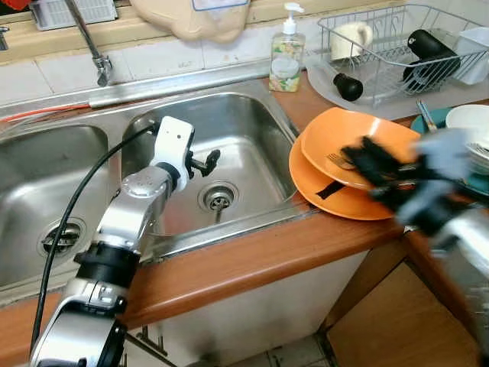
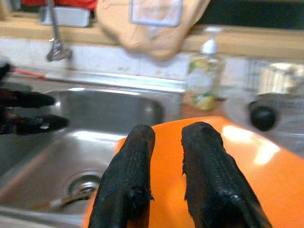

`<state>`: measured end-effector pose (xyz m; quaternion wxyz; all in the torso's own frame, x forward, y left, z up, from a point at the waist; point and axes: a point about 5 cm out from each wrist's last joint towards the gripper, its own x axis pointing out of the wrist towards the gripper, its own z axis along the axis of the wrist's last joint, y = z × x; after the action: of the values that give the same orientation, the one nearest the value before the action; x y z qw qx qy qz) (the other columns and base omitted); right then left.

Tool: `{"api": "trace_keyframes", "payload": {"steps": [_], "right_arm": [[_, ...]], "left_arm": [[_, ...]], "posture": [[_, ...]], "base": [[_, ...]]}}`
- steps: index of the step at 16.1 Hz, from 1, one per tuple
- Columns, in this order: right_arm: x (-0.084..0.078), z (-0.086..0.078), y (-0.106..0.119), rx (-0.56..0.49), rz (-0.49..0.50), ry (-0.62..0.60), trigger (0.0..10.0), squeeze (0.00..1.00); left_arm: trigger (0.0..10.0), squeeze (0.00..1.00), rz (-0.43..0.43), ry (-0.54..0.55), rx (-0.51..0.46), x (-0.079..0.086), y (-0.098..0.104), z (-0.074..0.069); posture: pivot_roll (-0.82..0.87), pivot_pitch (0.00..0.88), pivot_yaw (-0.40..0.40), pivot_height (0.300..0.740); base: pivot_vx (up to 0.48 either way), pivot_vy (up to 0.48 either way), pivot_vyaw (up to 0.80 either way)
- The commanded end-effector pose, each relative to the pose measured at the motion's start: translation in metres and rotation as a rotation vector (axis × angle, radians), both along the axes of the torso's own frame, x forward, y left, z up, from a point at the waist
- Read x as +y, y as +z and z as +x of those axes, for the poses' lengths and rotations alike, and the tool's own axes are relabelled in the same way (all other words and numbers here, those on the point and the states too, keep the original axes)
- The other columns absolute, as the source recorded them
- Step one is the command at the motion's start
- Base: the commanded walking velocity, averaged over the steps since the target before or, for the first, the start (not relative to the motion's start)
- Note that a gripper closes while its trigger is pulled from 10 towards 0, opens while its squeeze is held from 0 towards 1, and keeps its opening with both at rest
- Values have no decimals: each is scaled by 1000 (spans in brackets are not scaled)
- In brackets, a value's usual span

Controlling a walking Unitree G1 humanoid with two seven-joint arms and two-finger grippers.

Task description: Kitchen organization

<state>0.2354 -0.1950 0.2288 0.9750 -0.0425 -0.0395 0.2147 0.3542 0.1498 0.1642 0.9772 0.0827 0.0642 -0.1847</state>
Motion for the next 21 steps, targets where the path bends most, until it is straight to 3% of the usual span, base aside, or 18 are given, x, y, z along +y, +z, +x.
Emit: {"api": "trace_keyframes", "payload": {"steps": [1,3,6,8,10,13,14,15,17,18,21], "right_arm": [[-16,-7,8,-33,9,-9,10000,0],[-44,-17,10,-35,18,-67,10000,0],[-74,-26,4,19,10,-128,10000,0],[-85,-29,-3,54,39,-133,10000,0],[-87,-36,-12,110,87,-50,10000,0],[-87,-40,-17,146,128,22,10000,0],[-88,-40,-19,153,137,27,10000,43],[-90,-39,-22,172,142,26,10000,1000],[-88,-39,-27,197,139,56,10000,1000],[-89,-37,-30,196,114,38,10000,0],[-90,-35,-31,197,97,28,10000,0]], "left_arm": [[10000,0,-43,-88,-77,-1,13,-7],[10000,0,-178,-217,-121,-7,19,-25],[10000,0,-280,-381,-123,-14,20,-49],[10000,0,-314,-498,-110,-19,20,-65],[10000,0,-314,-643,-27,-26,11,-88],[10000,0,-340,-677,13,-28,9,-99],[10000,0,-341,-679,13,-28,9,-101],[10000,0,-350,-669,19,-28,9,-103],[10000,0,-348,-674,34,-31,8,-106],[10000,0,-335,-682,48,-34,6,-108],[10000,0,-327,-700,62,-36,5,-111]], "posture": [[-210,0,90,740],[-221,0,92,740],[-225,0,87,740],[-223,0,81,740],[-214,0,66,740],[-208,0,61,740],[-207,0,61,740],[-205,0,61,740],[-203,0,59,740],[-198,0,58,740],[-197,0,59,740]], "base": [[0,0,0],[0,0,0],[0,0,0],[0,0,0],[0,0,0],[0,0,0],[0,0,0],[0,0,0],[0,0,0],[0,0,0],[0,0,0]]}}
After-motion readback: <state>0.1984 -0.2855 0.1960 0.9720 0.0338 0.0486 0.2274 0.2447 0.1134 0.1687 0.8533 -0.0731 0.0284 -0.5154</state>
